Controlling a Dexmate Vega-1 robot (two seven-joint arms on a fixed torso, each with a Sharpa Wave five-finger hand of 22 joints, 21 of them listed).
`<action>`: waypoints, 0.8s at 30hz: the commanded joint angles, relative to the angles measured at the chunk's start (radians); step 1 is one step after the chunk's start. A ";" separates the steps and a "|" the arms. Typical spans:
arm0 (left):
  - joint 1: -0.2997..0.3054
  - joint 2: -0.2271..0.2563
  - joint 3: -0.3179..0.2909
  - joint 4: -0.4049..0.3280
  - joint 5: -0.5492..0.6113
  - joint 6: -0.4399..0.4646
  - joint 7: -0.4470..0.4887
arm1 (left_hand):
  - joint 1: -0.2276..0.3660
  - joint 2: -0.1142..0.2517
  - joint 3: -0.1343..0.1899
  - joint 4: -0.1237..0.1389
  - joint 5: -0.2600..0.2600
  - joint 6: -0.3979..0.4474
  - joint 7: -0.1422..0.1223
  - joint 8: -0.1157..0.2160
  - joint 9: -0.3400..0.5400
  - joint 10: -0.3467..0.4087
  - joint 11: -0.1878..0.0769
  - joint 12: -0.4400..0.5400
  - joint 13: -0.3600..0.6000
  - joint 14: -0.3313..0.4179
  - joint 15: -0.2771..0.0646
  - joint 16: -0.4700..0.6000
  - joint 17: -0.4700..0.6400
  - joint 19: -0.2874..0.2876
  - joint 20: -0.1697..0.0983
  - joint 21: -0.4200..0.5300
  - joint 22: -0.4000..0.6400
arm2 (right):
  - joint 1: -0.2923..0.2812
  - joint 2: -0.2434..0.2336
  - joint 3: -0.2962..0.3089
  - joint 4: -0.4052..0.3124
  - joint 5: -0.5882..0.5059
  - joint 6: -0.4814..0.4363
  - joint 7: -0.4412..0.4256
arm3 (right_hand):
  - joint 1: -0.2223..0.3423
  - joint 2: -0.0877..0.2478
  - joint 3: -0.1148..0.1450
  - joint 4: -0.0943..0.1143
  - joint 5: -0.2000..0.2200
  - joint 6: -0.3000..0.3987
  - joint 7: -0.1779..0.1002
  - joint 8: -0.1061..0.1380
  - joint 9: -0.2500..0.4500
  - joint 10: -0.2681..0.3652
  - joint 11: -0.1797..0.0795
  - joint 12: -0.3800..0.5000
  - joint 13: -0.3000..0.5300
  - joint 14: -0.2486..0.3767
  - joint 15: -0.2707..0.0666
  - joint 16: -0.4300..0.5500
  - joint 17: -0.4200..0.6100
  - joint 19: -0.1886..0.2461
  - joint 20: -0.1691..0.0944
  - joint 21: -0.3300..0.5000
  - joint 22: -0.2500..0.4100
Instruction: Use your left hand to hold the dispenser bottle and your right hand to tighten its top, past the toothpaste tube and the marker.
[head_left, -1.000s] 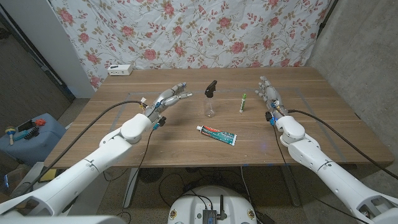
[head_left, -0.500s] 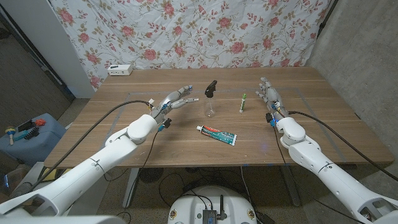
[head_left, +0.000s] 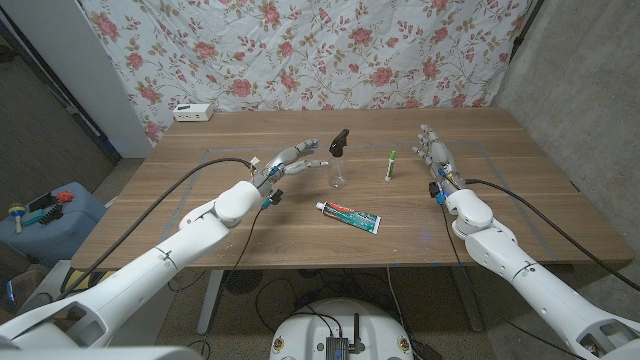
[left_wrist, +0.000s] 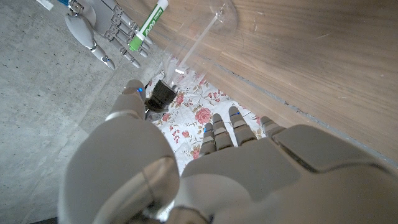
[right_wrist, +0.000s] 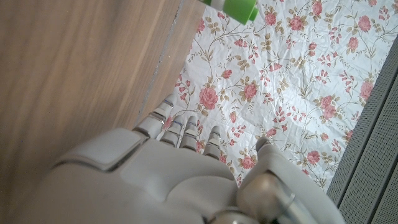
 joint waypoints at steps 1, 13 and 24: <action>-0.064 -0.037 0.046 0.071 0.028 -0.003 -0.027 | 0.021 0.002 -0.004 0.001 0.007 0.009 0.011 0.010 0.002 0.005 0.000 0.002 0.001 0.015 -0.030 -0.002 0.001 -0.010 -0.006 0.003 0.003 | 0.002 0.004 0.003 0.013 0.003 0.015 0.006 | -0.003 0.001 0.006 0.002 -0.004 -0.003 -0.007 0.007 0.003 0.005 -0.001 0.004 0.003 0.000 -0.018 0.006 0.004 -0.005 -0.043 0.006 0.005; -0.087 -0.050 0.066 0.094 0.039 0.012 -0.038 | 0.056 0.003 -0.007 0.000 0.016 0.056 0.014 0.023 0.003 0.026 0.004 0.005 0.001 0.031 -0.031 -0.002 0.001 -0.006 -0.020 0.008 0.003 | -0.001 0.008 0.006 0.022 0.004 0.028 0.006 | -0.004 0.001 0.006 0.002 -0.004 -0.002 -0.007 0.007 0.003 0.005 0.001 0.004 0.003 0.001 -0.018 0.007 0.004 -0.006 -0.040 0.006 0.005; -0.100 -0.070 0.081 0.137 0.039 -0.009 -0.040 | 0.070 0.007 -0.011 0.004 0.020 0.085 0.012 0.027 0.004 0.044 0.003 0.009 0.001 0.046 -0.035 0.000 0.001 0.003 -0.033 0.011 0.002 | -0.008 0.010 0.006 0.021 0.003 0.037 0.004 | -0.007 0.000 0.006 0.004 -0.004 -0.002 -0.007 0.008 0.004 0.007 0.001 0.005 0.003 0.001 -0.018 0.007 0.004 -0.008 -0.039 0.006 0.005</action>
